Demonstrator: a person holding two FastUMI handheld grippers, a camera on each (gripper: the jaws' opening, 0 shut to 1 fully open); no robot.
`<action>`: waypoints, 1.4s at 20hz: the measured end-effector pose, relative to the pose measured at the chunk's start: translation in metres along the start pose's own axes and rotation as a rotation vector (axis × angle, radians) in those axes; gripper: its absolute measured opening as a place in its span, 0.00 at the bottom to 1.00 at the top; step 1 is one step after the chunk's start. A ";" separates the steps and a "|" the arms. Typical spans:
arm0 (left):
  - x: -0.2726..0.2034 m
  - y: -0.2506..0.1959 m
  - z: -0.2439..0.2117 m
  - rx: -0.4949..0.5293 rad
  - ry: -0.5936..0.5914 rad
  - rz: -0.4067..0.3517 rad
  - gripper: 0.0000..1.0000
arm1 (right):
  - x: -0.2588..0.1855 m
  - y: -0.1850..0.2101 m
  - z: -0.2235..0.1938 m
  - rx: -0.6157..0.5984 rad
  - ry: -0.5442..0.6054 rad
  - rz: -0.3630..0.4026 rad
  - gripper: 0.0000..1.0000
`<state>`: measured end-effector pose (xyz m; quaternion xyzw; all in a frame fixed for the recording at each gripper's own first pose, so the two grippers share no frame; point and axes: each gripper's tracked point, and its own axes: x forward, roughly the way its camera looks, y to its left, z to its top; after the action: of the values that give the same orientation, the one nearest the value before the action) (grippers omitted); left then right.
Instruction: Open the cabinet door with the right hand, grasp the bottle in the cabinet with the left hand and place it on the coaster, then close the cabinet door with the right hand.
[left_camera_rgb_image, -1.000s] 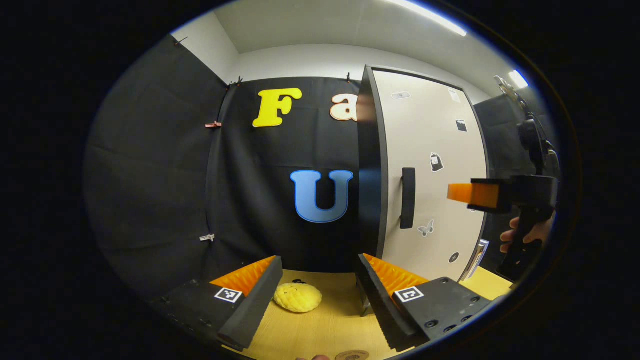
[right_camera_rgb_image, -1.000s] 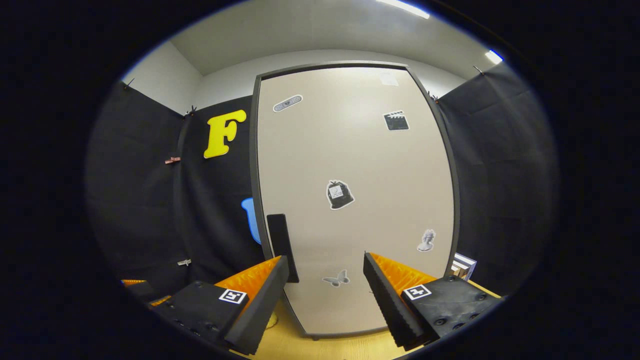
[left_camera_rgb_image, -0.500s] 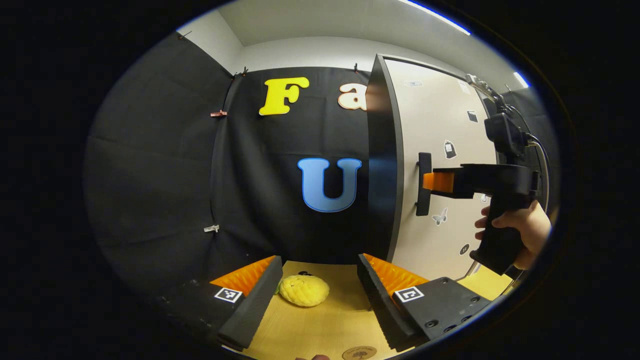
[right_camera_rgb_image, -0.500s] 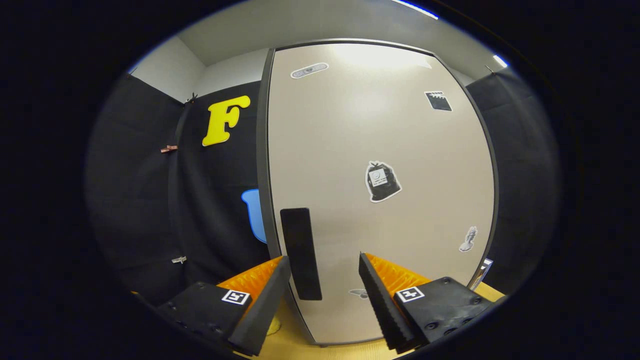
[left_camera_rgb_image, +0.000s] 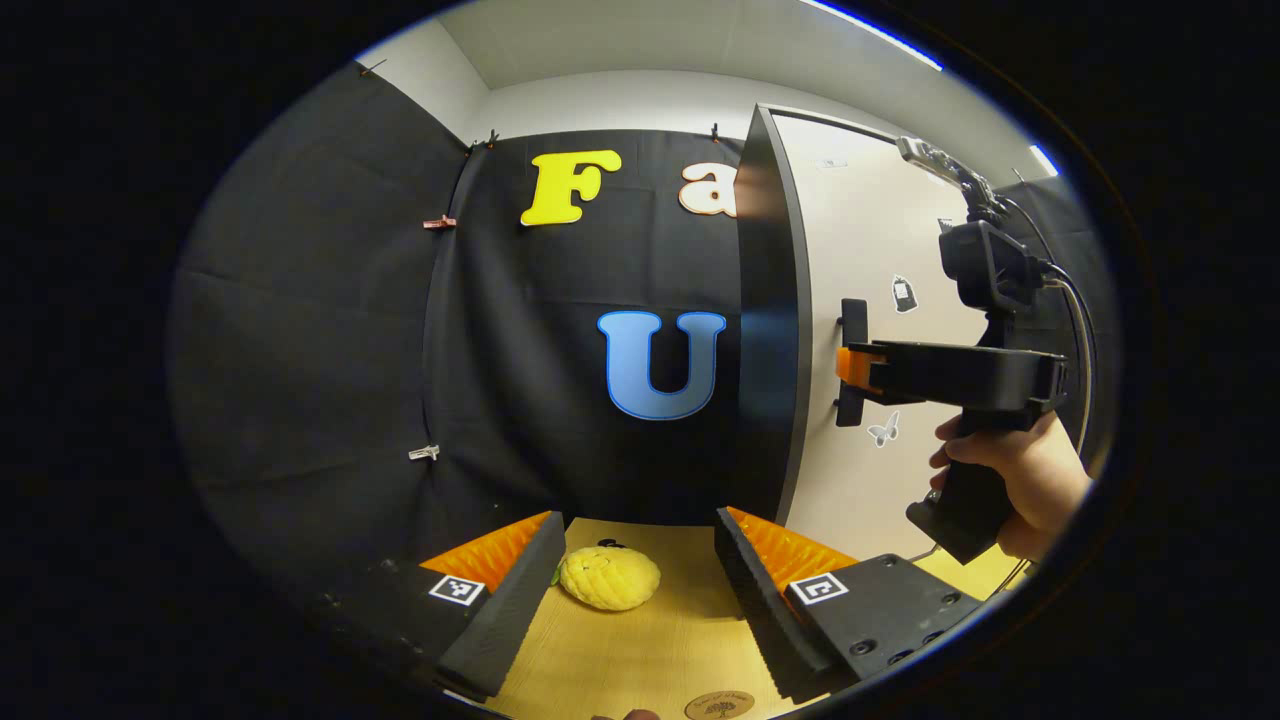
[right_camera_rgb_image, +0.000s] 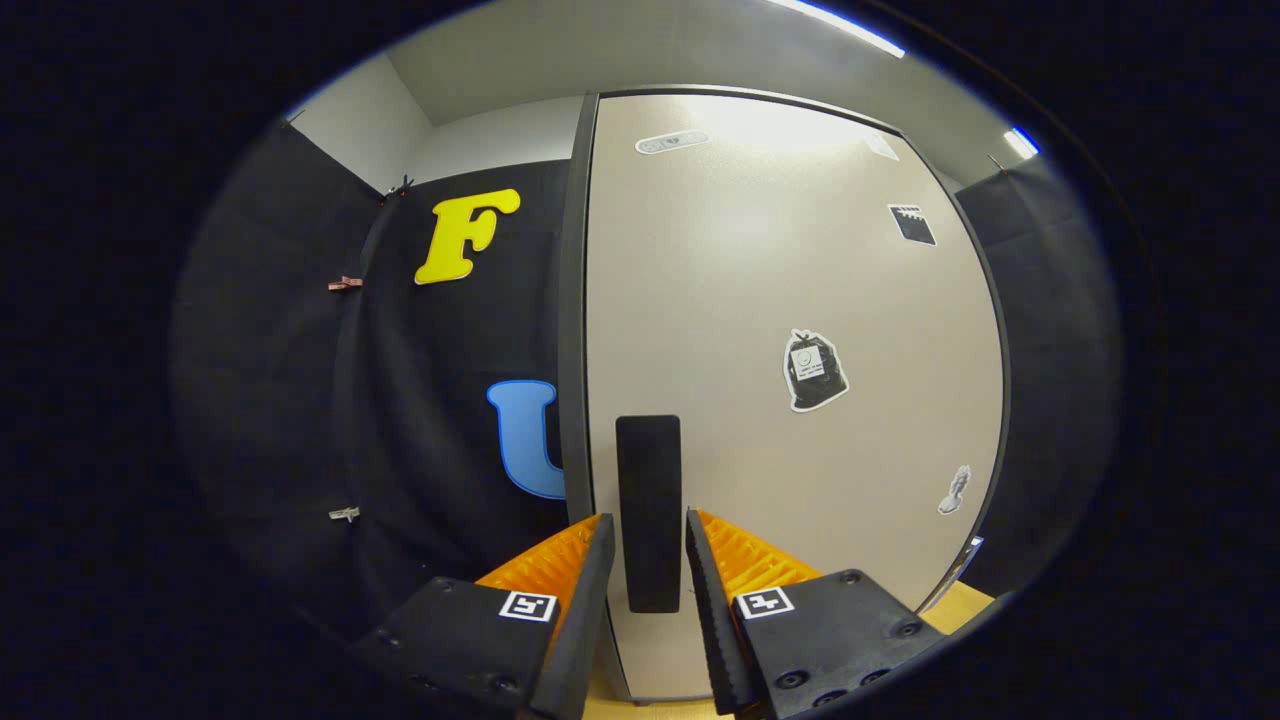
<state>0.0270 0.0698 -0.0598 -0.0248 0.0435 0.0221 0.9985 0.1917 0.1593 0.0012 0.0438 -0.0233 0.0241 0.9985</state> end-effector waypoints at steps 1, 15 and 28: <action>-0.001 0.002 -0.001 -0.001 0.001 0.002 0.95 | 0.003 0.002 -0.002 0.010 0.014 0.005 0.55; -0.025 -0.007 0.004 -0.003 -0.006 0.001 0.95 | -0.031 -0.002 0.003 0.001 0.035 0.140 0.21; -0.054 -0.044 0.015 0.003 -0.024 -0.029 0.95 | -0.124 -0.032 0.027 0.050 0.085 0.341 0.21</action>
<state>-0.0233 0.0240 -0.0385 -0.0239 0.0311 0.0080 0.9992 0.0682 0.1190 0.0187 0.0629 0.0123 0.1954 0.9786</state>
